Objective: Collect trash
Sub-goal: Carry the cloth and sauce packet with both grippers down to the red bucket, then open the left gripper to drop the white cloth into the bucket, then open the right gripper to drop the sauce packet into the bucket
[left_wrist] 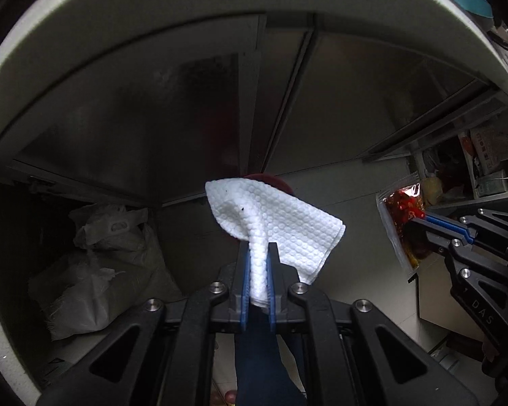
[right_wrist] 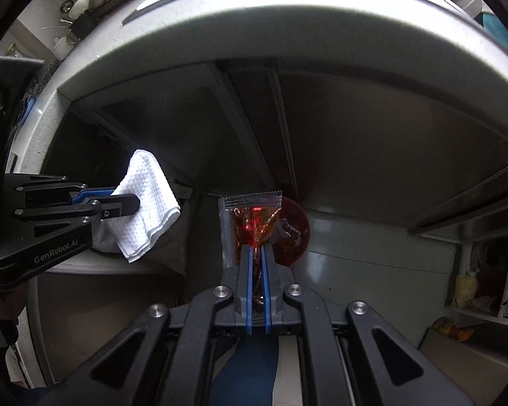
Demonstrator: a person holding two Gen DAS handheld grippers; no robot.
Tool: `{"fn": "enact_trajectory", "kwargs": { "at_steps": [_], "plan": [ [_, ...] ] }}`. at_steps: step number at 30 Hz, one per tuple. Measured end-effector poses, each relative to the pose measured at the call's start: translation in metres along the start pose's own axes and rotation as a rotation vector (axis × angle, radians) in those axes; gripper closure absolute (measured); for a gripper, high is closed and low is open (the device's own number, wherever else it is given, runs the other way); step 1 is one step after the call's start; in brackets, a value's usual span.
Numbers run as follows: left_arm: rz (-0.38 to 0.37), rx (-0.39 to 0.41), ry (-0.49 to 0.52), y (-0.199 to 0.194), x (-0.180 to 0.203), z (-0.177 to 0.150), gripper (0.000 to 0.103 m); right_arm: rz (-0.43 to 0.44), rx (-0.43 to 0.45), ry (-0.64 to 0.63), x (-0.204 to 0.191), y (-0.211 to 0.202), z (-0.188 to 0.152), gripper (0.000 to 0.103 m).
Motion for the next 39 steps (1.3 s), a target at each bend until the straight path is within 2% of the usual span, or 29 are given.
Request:
{"fn": "enact_trajectory", "kwargs": {
  "at_steps": [9, 14, 19, 25, 26, 27, 28, 30, 31, 32, 37, 39],
  "plan": [
    [-0.006, -0.033, -0.045, 0.133, -0.045, -0.005, 0.096, 0.003, -0.028, 0.004, -0.003, 0.132, -0.014, 0.099],
    [-0.011, -0.024, -0.066, 0.175, -0.061, -0.01, 0.096, -0.002, -0.041, 0.013, 0.0, 0.189, -0.02, 0.099],
    [-0.015, -0.03, -0.073, 0.204, -0.071, -0.012, 0.096, 0.001, -0.062, 0.033, -0.001, 0.222, -0.015, 0.099],
    [-0.039, -0.019, -0.071, 0.226, -0.078, -0.006, 0.094, 0.005, -0.066, 0.035, 0.005, 0.235, -0.012, 0.099],
    [-0.036, -0.02, -0.068, 0.23, -0.078, -0.006, 0.086, 0.003, -0.064, 0.034, 0.007, 0.238, -0.012, 0.099],
    [-0.036, -0.025, -0.067, 0.231, -0.076, -0.005, 0.073, 0.003, -0.063, 0.034, 0.006, 0.235, -0.014, 0.099],
    [-0.04, -0.033, -0.068, 0.233, -0.075, -0.005, 0.066, 0.003, -0.06, 0.036, 0.007, 0.234, -0.015, 0.099],
    [-0.051, -0.032, -0.066, 0.235, -0.076, -0.005, 0.031, -0.002, -0.058, 0.039, 0.009, 0.234, -0.018, 0.099],
    [-0.049, -0.026, -0.063, 0.234, -0.076, -0.006, 0.024, -0.004, -0.059, 0.042, 0.009, 0.234, -0.019, 0.099],
    [-0.045, -0.021, -0.061, 0.233, -0.075, -0.007, 0.019, -0.005, -0.061, 0.043, 0.011, 0.234, -0.02, 0.099],
    [-0.052, -0.016, -0.069, 0.225, -0.08, -0.012, 0.016, -0.009, -0.071, 0.038, 0.006, 0.235, -0.022, 0.099],
    [-0.044, -0.015, -0.069, 0.221, -0.083, -0.014, 0.01, -0.003, -0.072, 0.035, 0.003, 0.235, -0.022, 0.099]
  ]
}}
Point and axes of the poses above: each gripper's, at about its wrist camera, not at the fingertips, and y roughly the way its jaws point, x to its right, z to its top, the point moved 3 cm from there along y, roughly the way its jaws point, and after that the axes turned 15 degrees about -z, right-handed, at the moved point
